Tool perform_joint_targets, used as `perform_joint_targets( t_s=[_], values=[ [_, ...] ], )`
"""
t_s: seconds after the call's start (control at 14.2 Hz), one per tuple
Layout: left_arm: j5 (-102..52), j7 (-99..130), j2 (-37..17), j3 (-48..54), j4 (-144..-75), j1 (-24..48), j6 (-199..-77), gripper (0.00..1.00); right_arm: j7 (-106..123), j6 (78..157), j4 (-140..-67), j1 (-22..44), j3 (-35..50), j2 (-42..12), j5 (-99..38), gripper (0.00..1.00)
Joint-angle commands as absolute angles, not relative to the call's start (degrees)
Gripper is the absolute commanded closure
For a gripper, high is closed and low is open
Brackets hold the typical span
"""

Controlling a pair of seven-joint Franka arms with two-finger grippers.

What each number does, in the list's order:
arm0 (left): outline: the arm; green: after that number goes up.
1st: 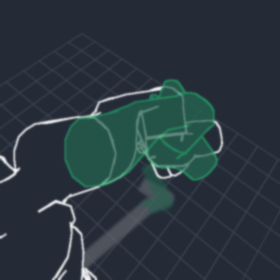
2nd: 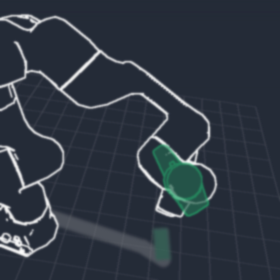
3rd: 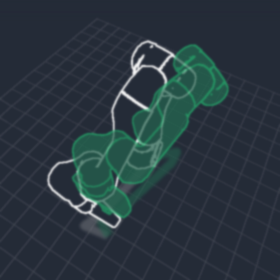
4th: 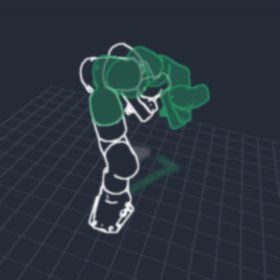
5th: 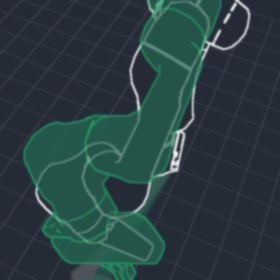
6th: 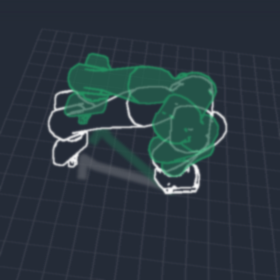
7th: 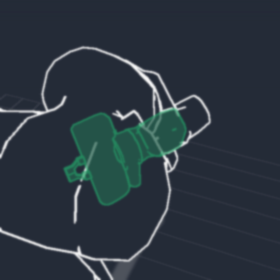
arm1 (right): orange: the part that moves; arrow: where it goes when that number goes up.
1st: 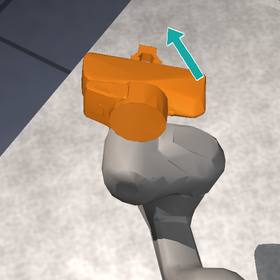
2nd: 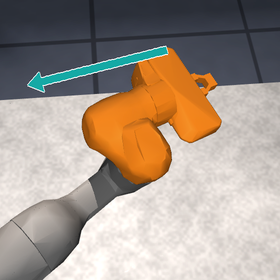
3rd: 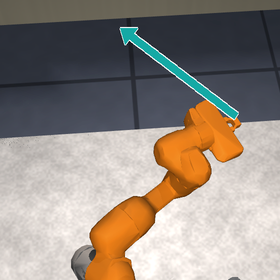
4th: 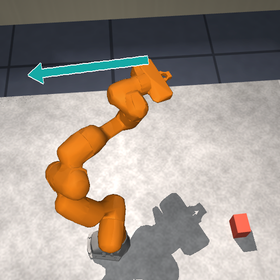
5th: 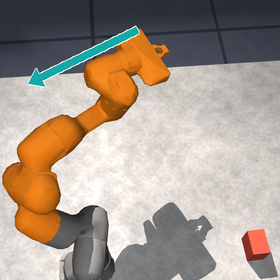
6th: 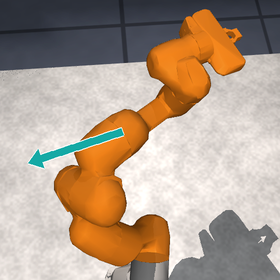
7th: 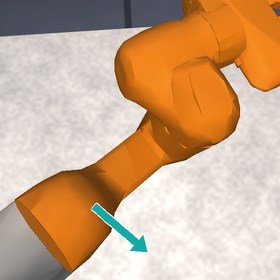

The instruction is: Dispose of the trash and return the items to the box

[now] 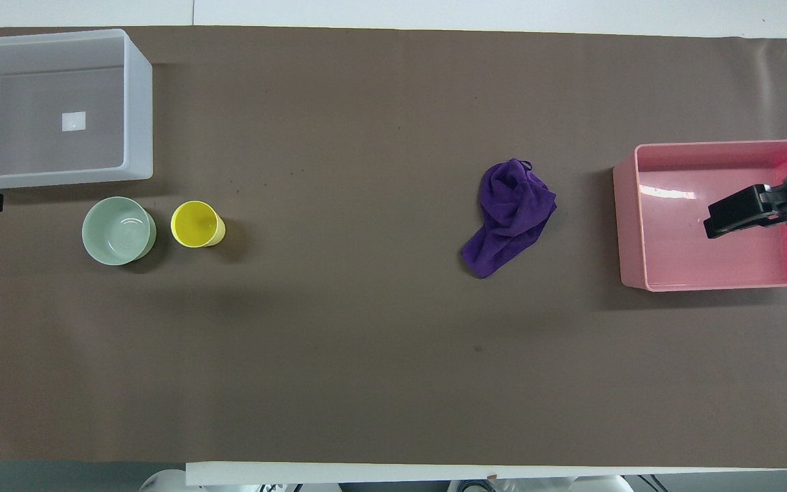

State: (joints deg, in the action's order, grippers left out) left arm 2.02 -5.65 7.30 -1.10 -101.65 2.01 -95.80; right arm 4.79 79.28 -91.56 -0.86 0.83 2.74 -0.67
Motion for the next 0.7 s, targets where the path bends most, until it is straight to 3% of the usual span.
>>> perform_joint_targets(
  t_s=[0.0, 0.35, 0.42, 0.63],
  values=[
    [4.0, -6.1, 6.2, -1.3, -98.7, 3.0, -94.0, 0.0, 5.5, 79.7, -91.8, -1.2, 0.9, 3.3, -1.1, 0.0],
    [4.0, -5.5, 6.3, -1.3, -100.1, 3.0, -96.3, 0.0, 6.0, 78.7, -91.8, -0.9, 1.0, 3.9, -1.1, 0.0],
    [3.9, -5.3, 6.9, -1.4, -103.7, 2.8, -100.2, 0.0, 5.8, 78.7, -91.8, -0.6, 1.1, 5.3, -1.1, 0.0],
    [3.9, -4.0, 13.2, -1.6, -123.8, 2.3, -116.5, 0.0, 6.0, 85.7, -96.0, -0.4, 1.5, 5.8, -1.2, 0.0]
  ],
)
